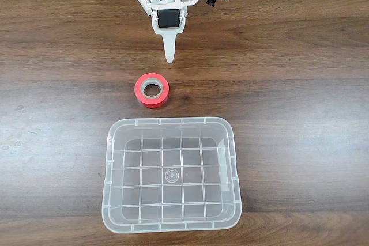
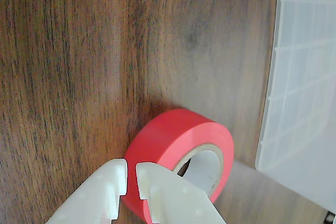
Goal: Grab the tape and place it in the box.
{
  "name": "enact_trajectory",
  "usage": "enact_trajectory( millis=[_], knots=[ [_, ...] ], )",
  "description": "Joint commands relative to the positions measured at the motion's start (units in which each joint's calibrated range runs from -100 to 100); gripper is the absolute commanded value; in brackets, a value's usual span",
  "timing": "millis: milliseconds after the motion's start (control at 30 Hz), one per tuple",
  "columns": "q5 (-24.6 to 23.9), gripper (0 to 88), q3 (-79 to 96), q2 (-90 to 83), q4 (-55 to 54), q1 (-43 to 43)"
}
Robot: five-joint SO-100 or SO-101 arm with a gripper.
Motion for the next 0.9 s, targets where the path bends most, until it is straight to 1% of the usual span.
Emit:
enact_trajectory(
  millis=[0,633,867],
  knots=[
    [-0.35,1.3,-0.56,-0.72,-1.3,0.23],
    [-0.4,1.3,-0.91,-0.72,-1.81,0.3],
    [-0.35,1.3,-9.67,-0.64,-1.81,0.38]
  ],
)
